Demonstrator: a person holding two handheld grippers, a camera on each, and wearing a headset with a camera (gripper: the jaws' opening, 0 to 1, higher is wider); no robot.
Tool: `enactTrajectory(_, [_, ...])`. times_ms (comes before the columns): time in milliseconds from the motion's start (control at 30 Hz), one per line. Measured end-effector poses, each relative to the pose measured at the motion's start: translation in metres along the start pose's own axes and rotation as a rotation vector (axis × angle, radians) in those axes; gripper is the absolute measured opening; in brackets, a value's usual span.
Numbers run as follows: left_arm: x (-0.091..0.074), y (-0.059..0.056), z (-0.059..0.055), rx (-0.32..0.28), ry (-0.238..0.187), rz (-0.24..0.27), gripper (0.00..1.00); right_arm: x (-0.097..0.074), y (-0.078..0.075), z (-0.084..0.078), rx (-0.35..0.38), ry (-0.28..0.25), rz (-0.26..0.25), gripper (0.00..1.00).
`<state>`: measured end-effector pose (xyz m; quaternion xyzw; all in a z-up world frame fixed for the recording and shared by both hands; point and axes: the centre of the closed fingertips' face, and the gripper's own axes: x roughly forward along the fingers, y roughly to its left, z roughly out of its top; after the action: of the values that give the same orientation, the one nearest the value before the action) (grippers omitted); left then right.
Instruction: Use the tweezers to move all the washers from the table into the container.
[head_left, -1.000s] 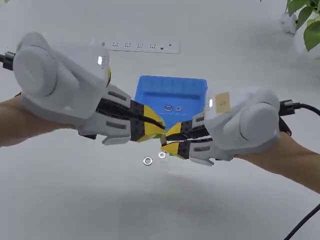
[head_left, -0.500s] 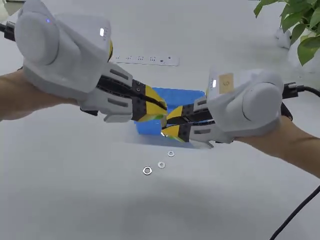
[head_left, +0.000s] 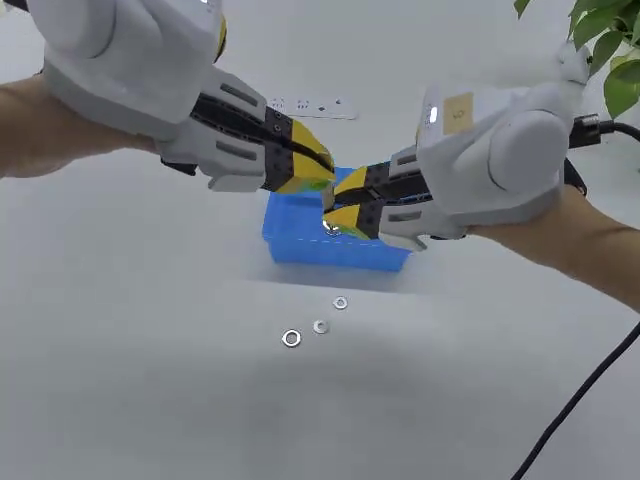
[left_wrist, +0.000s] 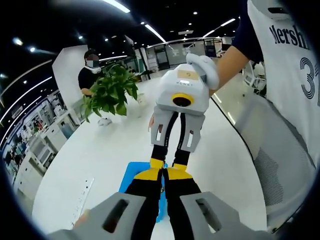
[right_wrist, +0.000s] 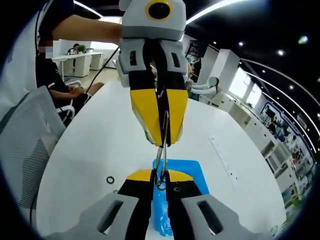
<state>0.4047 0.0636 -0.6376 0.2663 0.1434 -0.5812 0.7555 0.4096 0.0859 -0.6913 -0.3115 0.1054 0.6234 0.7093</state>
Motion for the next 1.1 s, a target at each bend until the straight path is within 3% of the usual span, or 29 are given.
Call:
enactTrajectory(233, [0.008,0.023,-0.018,-0.003,0.014,0.008,0.06,0.014,-0.018,-0.01,-0.001,0.004,0.001,0.1])
enactTrajectory(400, [0.014,0.034,-0.029,-0.015,0.019,0.014,0.06,0.028,-0.028,-0.021,0.012,0.009,0.006,0.1])
enactTrajectory(533, [0.023,0.041,-0.044,-0.027,0.033,0.009,0.06,0.041,-0.032,-0.034,0.032,0.015,0.017,0.1])
enactTrajectory(733, [0.039,0.047,-0.064,-0.061,0.055,-0.006,0.06,0.059,-0.035,-0.055,0.068,0.031,0.033,0.1])
enactTrajectory(1100, [0.049,0.045,-0.077,-0.091,0.059,-0.025,0.06,0.063,-0.029,-0.069,0.098,0.044,0.048,0.1])
